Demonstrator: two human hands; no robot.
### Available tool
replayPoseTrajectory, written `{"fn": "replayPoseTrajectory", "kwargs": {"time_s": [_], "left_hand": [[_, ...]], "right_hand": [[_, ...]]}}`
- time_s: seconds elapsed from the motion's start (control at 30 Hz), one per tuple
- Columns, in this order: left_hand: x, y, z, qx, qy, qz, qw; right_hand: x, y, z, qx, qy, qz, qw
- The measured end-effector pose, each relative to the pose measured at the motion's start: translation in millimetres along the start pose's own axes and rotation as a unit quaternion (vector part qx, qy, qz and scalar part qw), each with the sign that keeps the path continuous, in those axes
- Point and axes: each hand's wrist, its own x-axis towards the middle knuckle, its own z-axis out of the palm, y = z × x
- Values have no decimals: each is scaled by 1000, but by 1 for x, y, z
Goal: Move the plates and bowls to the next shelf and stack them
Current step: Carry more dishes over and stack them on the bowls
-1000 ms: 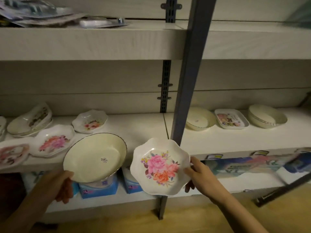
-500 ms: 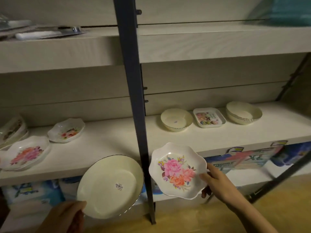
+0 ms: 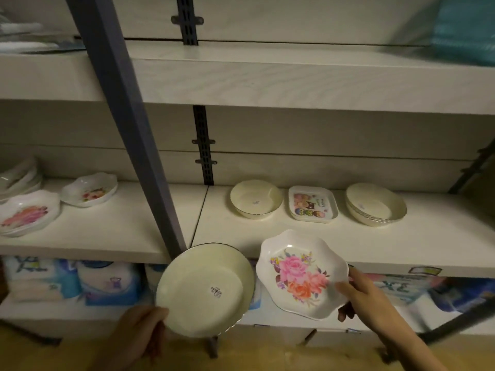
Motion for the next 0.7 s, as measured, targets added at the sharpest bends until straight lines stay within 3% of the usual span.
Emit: {"fn": "replayPoseTrajectory", "kwargs": {"time_s": [0.43, 0.7], "left_hand": [[161, 96, 82, -8, 40, 66, 997], [243, 121, 108, -32, 58, 6, 998]], "right_hand": [[91, 16, -52, 18, 53, 35, 998], [124, 12, -59, 27, 57, 56, 996]]}}
